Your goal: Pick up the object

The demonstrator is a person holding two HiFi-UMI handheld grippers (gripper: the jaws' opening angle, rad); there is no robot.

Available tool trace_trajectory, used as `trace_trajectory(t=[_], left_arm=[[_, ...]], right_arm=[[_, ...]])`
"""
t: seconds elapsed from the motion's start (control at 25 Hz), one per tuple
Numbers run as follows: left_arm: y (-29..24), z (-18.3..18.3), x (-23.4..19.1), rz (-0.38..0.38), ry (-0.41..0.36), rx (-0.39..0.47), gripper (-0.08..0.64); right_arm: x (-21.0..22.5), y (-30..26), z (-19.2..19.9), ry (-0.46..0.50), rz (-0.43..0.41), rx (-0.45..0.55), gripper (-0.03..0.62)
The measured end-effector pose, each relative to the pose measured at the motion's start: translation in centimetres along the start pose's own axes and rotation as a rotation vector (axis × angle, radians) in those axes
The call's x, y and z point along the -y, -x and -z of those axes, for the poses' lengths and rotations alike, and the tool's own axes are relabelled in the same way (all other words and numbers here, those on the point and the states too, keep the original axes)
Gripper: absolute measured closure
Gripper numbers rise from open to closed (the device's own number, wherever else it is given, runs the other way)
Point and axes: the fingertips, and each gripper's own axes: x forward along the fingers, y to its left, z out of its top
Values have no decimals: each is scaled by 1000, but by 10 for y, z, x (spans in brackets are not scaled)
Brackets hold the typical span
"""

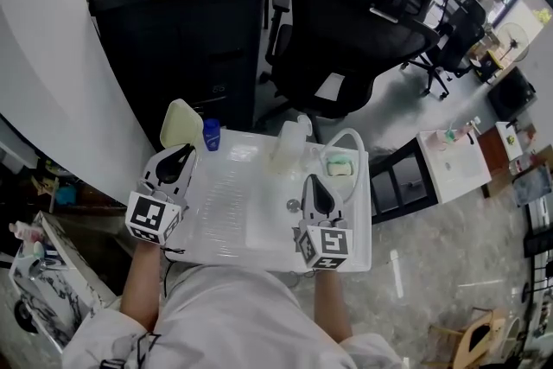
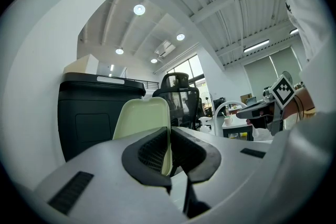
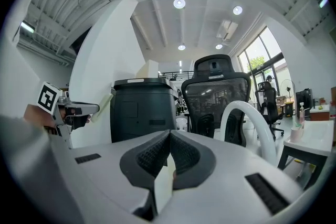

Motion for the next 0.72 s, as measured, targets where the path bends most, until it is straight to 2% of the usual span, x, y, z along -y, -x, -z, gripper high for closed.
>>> trace_trajectory(t=[0.72], left_arm=[[4,2,-12,-24,-26,-13,523]], right_arm=[[6,-8,-4,-10,9,7,588]])
